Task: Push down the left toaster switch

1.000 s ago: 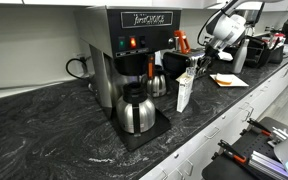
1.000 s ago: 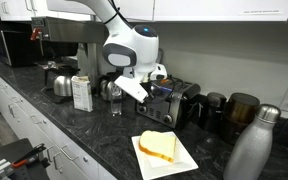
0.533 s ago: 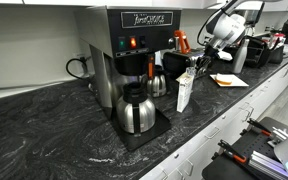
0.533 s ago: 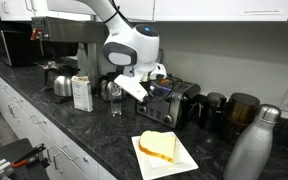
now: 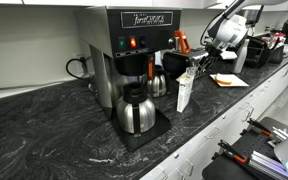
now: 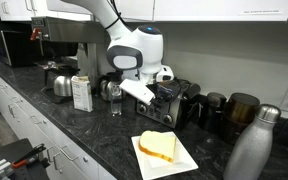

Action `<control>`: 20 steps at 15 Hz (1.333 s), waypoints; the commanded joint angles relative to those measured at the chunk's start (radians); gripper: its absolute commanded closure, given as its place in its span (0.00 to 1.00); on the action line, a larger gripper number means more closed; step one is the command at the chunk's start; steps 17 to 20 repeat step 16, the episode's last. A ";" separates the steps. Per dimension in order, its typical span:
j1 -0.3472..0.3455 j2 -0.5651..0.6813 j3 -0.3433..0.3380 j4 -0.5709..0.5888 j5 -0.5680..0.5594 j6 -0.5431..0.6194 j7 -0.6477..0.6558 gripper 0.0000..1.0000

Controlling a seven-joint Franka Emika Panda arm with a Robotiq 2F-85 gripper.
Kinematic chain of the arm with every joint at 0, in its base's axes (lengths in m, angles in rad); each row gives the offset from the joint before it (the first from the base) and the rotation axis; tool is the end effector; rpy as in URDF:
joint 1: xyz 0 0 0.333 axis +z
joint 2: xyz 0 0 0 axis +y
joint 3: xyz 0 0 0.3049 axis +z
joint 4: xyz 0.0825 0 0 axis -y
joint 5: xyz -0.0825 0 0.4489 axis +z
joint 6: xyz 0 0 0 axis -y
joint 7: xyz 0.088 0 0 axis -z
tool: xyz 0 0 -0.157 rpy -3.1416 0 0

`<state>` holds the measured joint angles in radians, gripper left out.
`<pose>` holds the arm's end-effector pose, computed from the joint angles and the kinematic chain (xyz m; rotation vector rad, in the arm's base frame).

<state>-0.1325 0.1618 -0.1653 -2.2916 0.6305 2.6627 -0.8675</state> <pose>0.5695 -0.1809 0.1917 -2.9440 -0.0614 -0.5212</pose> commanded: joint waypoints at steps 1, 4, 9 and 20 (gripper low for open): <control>-0.001 -0.003 -0.021 -0.004 -0.094 0.042 0.068 0.00; -0.044 -0.024 0.010 -0.020 -0.170 0.042 0.121 0.00; -0.058 -0.022 0.021 -0.020 -0.227 0.017 0.164 0.00; -0.057 -0.029 0.020 -0.026 -0.227 0.016 0.164 0.00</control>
